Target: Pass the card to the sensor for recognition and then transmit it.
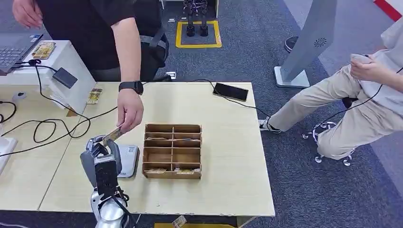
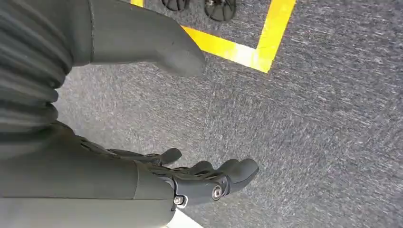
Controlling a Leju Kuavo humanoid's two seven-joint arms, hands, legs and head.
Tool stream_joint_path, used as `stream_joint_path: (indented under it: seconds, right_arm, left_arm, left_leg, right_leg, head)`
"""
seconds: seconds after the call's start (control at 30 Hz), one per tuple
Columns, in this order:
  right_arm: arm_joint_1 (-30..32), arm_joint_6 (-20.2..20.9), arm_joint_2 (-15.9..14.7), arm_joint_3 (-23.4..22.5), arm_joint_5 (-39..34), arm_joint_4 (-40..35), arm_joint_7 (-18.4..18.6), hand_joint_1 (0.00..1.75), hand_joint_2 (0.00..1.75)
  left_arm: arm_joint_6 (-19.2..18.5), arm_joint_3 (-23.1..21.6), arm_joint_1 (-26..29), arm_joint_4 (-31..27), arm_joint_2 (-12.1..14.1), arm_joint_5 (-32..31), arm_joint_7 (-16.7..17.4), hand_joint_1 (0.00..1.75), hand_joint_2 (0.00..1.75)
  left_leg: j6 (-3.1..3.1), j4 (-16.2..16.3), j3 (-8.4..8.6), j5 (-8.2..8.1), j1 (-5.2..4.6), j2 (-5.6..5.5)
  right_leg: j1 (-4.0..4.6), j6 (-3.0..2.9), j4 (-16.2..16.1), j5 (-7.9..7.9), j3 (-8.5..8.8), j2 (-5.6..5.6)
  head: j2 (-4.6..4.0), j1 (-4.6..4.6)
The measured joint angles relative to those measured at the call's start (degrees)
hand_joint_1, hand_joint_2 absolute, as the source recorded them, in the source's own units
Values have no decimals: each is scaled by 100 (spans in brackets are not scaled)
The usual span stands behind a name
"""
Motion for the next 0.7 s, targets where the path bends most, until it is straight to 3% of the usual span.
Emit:
stream_joint_path:
  seconds: [0.3,0.6,0.63,0.7]
  right_arm:
    - [-13,2,-9,116,-35,63,7,0,175]
    - [-18,0,-11,175,-31,85,39,0,175]
    - [-18,0,-11,177,-31,87,39,0,175]
    - [-19,0,-11,179,9,87,39,0,175]
  left_arm:
    - [11,2,-464,175,68,-282,138,175,175]
    - [11,4,-554,256,81,-330,140,173,175]
    - [11,9,-577,273,81,-339,140,0,175]
    - [11,28,-654,326,79,-356,156,0,175]
  left_leg:
    - [3,0,-2,1,0,0]
    - [2,0,-1,0,0,0]
    - [2,0,-1,0,0,-1]
    - [2,0,-1,1,0,-1]
  right_leg:
    - [-1,0,0,0,1,0]
    - [0,0,0,-1,-1,0]
    - [0,1,0,-1,-1,0]
    - [0,0,0,-1,-1,0]
  head:
    - [0,2]
    - [0,2]
    - [0,0]
    - [0,2]
